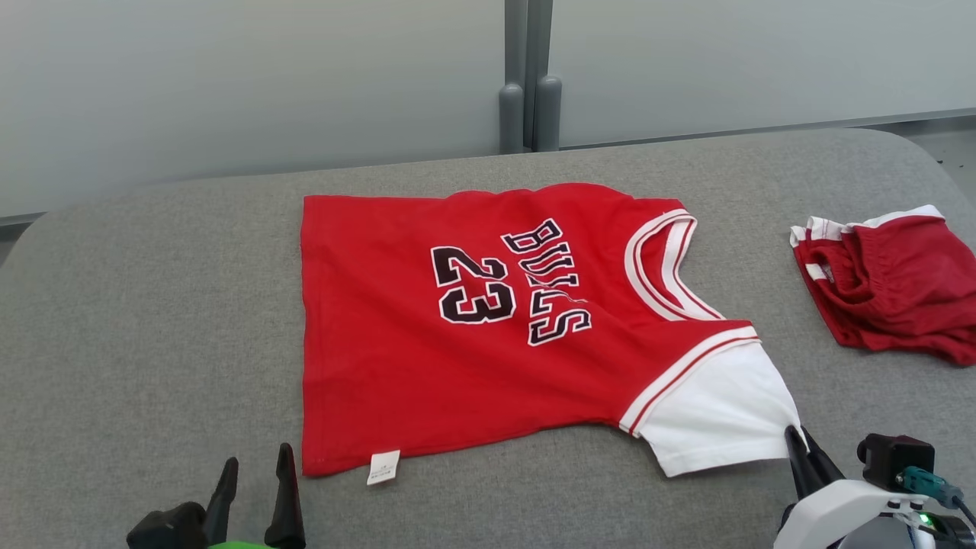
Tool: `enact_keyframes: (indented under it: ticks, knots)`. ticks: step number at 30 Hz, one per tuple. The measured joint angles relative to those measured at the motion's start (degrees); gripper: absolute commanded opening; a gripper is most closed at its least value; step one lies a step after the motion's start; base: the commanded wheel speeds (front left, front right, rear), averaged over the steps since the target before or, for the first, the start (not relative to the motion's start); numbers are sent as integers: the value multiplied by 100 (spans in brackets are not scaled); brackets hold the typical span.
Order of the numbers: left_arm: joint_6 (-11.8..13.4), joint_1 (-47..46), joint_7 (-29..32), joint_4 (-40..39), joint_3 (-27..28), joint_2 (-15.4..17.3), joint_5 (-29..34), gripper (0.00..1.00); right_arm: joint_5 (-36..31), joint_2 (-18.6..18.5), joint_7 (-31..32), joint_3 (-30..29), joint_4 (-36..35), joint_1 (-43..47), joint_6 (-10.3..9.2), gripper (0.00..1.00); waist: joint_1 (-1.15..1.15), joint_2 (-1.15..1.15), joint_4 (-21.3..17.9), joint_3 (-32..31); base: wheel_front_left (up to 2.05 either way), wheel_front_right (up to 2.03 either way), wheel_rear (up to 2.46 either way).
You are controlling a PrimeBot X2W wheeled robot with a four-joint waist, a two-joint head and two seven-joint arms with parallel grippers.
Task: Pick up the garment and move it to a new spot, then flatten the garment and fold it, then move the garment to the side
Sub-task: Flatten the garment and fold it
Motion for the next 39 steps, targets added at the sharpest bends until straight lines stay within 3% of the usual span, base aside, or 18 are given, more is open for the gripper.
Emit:
enact_keyframes:
  ticks: [14,27,28,30,34,35,39]
  knots:
    - [-255,-100,898,770,-215,-357,-847,100,-15,1,260,-76,-548,324,0,0,0,0,-129,-7,0,0,0]
    - [-315,-858,1025,1812,-227,-275,-879,100,-52,0,267,94,-624,259,0,0,0,0,-308,83,0,0,0]
    - [-365,-945,1022,1915,-212,-288,-938,97,-52,0,261,112,-624,237,0,0,0,0,-325,104,0,0,0]
    - [-387,-981,1026,1964,-203,-294,-976,54,-52,0,259,118,-624,227,0,0,0,0,-332,113,0,0,0]
    - [-470,-1113,1025,2109,-177,-344,-1088,16,-52,0,240,119,-626,193,0,0,0,0,-343,147,0,0,0]
    - [-513,-1157,1009,2164,-158,-380,-1162,0,-52,0,234,115,-625,182,0,0,0,0,-340,155,0,0,0]
    - [-567,-1227,869,2248,-132,-428,-1274,0,-47,0,166,130,-625,115,0,0,0,0,-332,164,0,0,0]
